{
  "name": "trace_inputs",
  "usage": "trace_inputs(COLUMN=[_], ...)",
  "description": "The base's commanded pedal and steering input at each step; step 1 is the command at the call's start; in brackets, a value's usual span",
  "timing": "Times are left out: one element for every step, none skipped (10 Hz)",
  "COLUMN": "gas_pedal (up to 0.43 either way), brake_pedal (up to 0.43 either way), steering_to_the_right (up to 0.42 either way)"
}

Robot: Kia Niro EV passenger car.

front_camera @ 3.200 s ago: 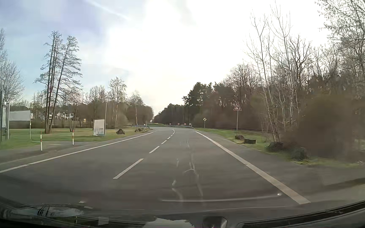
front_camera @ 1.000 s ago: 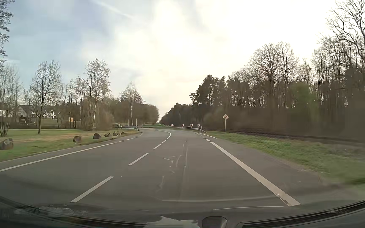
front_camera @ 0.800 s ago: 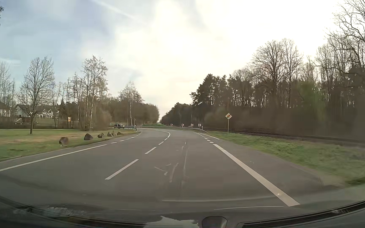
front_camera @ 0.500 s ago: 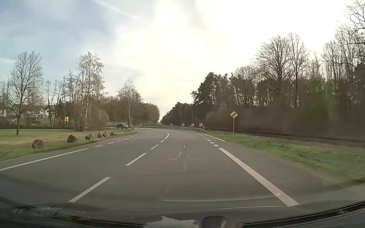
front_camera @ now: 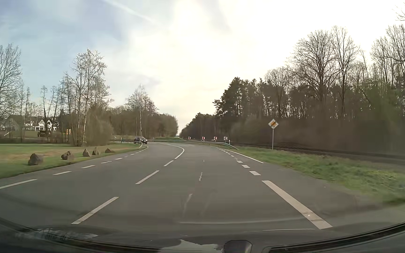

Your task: Follow the waypoints while adhering to traffic rules and regulations

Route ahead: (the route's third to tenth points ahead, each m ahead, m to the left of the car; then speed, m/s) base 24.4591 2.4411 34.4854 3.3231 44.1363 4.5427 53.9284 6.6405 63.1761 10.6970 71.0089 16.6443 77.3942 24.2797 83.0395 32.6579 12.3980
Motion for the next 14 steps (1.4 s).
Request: trace_inputs(gas_pedal=[0.039, 0.039, 0.039, 0.039, 0.039, 0.039, 0.039, 0.039, 0.039, 0.039, 0.039, 0.039, 0.039, 0.039], brake_pedal=[0.000, 0.000, 0.000, 0.000, 0.000, 0.000, 0.000, 0.000, 0.000, 0.000, 0.000, 0.000, 0.000, 0.000], steering_to_the_right=[-0.005, -0.005, -0.005, -0.006, -0.006, -0.006, -0.006, -0.006, -0.006, -0.006, -0.006, -0.006, -0.006, -0.006])
